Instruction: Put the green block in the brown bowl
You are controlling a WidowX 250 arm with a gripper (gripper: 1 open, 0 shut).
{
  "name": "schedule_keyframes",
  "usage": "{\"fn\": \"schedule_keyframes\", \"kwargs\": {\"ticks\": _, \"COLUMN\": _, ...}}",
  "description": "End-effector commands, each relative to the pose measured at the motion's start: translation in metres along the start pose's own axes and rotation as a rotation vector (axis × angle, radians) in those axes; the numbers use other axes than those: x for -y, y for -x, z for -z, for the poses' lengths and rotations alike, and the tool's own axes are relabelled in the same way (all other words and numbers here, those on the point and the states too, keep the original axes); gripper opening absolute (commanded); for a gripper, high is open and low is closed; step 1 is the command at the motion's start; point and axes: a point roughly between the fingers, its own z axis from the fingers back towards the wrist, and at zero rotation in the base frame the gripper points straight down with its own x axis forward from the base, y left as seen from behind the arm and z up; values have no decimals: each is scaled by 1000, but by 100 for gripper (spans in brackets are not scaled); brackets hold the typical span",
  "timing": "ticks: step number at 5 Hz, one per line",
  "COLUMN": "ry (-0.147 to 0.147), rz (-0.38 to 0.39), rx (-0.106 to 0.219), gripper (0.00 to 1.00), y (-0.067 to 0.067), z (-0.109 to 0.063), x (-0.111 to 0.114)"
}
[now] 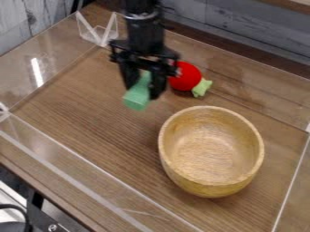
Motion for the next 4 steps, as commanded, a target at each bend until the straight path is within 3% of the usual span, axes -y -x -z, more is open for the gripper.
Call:
{"fn": "schedule_keyframes", "kwargs": {"ticks": 1, "ry": 6, "rz": 61, "rx": 85, "gripper": 0, "y": -5, "z": -18, "x": 39}}
{"fn": "schedule_keyframes", "kwargs": {"ticks": 2, "ry": 10, "rz": 107, "rx": 80, "gripper": 0, "y": -3, "z": -6, "x": 77}}
{"fn": "schedule_keyframes", "kwargs": {"ticks": 4, "ry": 5, "rz": 184, "rx": 55, "gripper": 0, "y": 14, "z": 22, "x": 129}}
